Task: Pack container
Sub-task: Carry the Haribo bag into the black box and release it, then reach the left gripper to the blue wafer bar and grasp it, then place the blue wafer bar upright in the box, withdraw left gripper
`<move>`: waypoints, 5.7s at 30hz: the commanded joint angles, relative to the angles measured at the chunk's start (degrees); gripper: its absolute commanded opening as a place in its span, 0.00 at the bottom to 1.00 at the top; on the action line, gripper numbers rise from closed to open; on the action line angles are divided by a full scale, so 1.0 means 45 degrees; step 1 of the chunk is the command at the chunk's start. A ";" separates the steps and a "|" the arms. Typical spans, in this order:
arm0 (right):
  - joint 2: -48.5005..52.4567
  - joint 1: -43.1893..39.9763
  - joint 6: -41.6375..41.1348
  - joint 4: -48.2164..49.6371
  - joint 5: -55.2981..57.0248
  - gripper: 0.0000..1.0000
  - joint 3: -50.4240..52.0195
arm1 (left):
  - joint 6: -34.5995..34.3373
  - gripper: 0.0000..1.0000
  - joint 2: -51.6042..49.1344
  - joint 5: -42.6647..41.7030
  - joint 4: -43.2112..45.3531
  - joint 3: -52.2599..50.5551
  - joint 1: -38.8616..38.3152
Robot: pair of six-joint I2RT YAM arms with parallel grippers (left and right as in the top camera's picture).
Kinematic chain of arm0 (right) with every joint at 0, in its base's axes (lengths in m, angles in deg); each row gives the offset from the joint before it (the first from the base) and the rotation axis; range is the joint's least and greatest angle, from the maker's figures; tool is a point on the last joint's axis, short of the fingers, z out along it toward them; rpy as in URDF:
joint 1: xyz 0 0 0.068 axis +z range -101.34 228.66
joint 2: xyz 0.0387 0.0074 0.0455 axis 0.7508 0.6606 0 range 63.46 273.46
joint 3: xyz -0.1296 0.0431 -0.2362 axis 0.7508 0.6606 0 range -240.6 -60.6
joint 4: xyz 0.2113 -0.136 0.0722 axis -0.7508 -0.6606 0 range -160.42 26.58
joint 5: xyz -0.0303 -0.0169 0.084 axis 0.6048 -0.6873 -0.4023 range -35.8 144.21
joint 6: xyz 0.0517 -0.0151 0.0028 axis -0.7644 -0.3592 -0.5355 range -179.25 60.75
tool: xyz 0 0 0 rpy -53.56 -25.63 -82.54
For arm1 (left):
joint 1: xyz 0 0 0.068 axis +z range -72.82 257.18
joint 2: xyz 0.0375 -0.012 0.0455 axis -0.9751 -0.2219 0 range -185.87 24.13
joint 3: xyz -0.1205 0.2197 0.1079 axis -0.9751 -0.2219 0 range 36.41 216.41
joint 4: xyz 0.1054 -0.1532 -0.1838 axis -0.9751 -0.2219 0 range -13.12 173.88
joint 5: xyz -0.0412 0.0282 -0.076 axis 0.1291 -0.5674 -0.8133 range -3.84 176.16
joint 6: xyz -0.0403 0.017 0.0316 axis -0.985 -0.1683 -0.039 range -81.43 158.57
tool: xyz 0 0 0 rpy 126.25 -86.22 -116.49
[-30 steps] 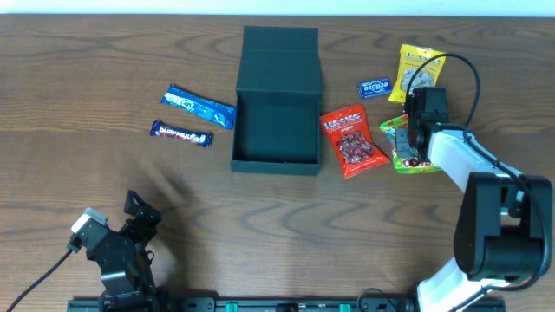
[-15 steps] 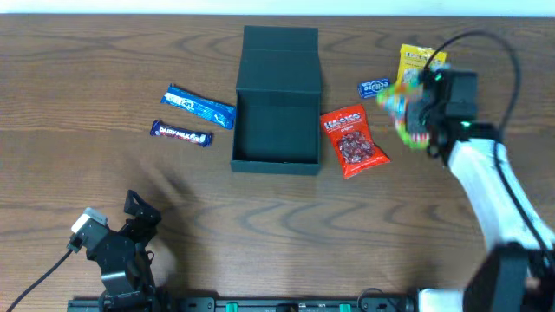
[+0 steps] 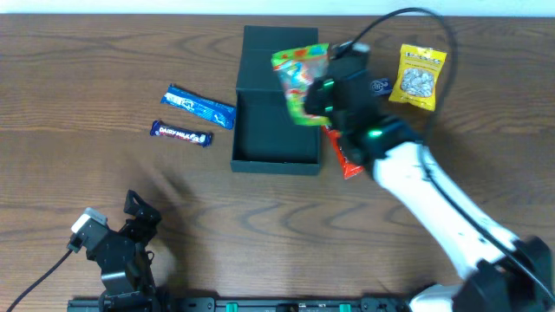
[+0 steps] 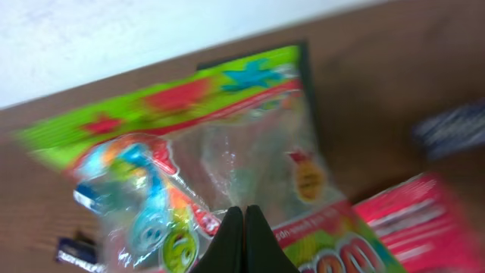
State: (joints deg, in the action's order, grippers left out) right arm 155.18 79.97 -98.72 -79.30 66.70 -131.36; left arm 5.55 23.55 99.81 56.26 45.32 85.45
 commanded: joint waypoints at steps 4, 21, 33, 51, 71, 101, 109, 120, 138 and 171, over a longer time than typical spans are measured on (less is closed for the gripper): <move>0.1923 0.1948 -0.3745 0.1501 0.2380 0.02 -0.0121 | 0.0000 0.95 0.0083 0.0005 -0.0049 -0.0243 0.0073; 0.2929 0.2895 -0.3789 0.0578 0.2885 0.24 -0.0209 | 0.0000 0.95 0.0083 0.0005 -0.0049 -0.0243 0.0073; 0.2390 0.2453 0.1030 -0.0029 0.2312 0.26 -0.0903 | 0.0000 0.95 0.0083 0.0005 -0.0049 -0.0243 0.0073; 0.0559 0.0913 0.6203 -0.2885 -0.0593 0.01 -0.0933 | -0.0437 0.95 0.0083 -0.0049 -0.0015 -0.0243 0.0073; 0.0500 -0.1962 0.6742 -0.3657 -0.4648 0.87 -0.0933 | 0.2380 0.96 -0.3614 -0.8548 0.3711 0.2773 0.0073; 0.0500 -0.4945 0.8063 -0.3517 -0.5557 0.99 -0.0928 | -0.0204 0.95 -2.3814 -0.8480 0.0389 1.5654 -0.1860; 0.0500 -0.4945 0.8068 -0.3949 -0.5552 0.99 -0.0928 | -0.3730 0.96 -2.3877 -0.6455 0.0277 1.5654 -0.1967; 0.0500 -0.4945 0.8072 -0.3944 -0.5547 0.99 -0.0928 | -0.5144 0.86 -2.5553 -0.6169 -0.2628 1.8569 -0.2157; 0.0500 -0.4945 0.8077 -0.4061 -0.5547 0.99 -0.0928 | -0.4959 0.90 -2.9638 -0.6275 -0.5455 2.2746 -0.2181; 0.0500 -0.7169 0.7995 -0.4435 -0.3827 0.99 -0.0933 | -0.0933 0.13 -3.0498 -0.4464 -0.9981 2.8030 -0.2599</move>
State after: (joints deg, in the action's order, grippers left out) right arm 157.59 49.56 -62.61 -98.84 48.60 -135.06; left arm -5.42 -114.43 75.05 13.59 164.20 75.35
